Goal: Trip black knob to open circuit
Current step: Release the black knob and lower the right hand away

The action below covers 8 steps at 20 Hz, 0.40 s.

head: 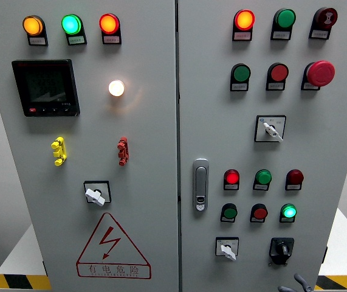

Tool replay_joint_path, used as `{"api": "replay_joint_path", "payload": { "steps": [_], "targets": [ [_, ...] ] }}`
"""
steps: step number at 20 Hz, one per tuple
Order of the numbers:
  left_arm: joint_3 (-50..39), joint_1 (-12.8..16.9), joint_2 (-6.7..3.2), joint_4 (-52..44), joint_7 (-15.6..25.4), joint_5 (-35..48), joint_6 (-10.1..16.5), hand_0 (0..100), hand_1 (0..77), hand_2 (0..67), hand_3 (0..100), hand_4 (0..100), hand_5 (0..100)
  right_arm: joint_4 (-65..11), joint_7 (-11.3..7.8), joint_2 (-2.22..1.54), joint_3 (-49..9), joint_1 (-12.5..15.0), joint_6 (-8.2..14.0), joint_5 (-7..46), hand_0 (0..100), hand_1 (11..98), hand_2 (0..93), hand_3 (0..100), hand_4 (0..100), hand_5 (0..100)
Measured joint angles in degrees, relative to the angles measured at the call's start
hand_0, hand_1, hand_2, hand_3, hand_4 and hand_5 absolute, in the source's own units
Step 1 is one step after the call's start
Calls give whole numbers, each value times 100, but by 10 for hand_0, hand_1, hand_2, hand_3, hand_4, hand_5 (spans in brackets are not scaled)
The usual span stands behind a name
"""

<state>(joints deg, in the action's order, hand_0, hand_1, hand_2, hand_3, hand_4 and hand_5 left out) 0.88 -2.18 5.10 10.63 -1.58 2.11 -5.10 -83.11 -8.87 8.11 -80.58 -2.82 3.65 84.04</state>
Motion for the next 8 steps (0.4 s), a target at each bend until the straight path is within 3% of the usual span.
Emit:
{"api": "replay_joint_path", "payload": {
  "steps": [8],
  "targets": [
    [0,6,0,0,0,0,0,0,0,195,262,98,86,-157,0,-1,-10,187,44,76,1000,437,41,215,140,288]
  ]
}}
